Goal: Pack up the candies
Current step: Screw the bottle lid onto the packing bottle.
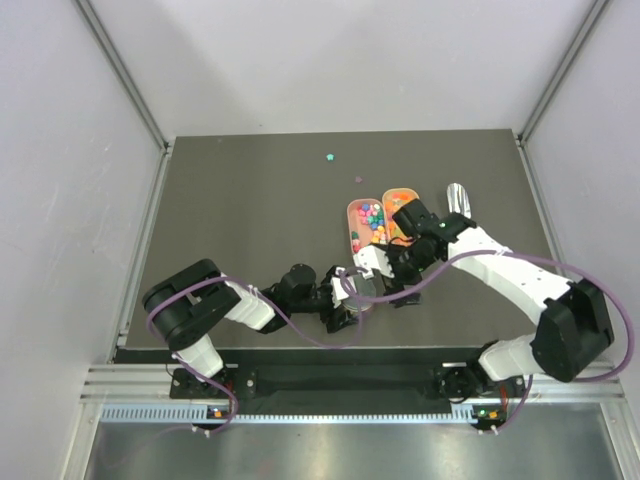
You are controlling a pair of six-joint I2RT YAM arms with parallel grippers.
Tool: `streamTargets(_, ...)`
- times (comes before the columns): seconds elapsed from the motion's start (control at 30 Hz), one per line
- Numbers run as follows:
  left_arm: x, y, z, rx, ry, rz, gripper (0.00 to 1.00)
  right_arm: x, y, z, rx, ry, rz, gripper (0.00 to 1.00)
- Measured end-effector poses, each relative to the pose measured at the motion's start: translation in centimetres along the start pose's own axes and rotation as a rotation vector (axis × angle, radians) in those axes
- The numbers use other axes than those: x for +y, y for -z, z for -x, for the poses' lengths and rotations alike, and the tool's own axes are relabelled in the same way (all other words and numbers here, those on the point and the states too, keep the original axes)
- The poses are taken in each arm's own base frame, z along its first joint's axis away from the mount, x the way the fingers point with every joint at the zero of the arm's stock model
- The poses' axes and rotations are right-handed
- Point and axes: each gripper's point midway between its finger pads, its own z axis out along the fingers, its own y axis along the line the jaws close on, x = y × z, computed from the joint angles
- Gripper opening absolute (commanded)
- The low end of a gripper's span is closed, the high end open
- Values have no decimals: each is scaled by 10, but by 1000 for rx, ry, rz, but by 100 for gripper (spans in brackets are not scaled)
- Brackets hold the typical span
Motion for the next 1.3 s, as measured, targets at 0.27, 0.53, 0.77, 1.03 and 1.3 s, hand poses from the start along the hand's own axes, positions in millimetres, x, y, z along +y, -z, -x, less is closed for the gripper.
streamTargets(0.27, 0, 0, 0, -1, -6, -3, 88, -39, -13, 19, -46, 92, 26, 95)
streamTargets(0.53, 0, 1, 0, 1, -10, -2, 88, -43, -15, 36, -99, 214, 92, 96)
streamTargets(0.77, 0, 1, 0, 1, -11, -2, 88, -25, -19, 41, -112, 292, 173, 97)
streamTargets(1.03, 0, 1, 0, 1, -11, -2, 88, -21, -32, 40, -111, 298, 218, 98)
streamTargets(1.3, 0, 1, 0, 1, -10, -1, 88, -28, -39, 40, -115, 298, 207, 95)
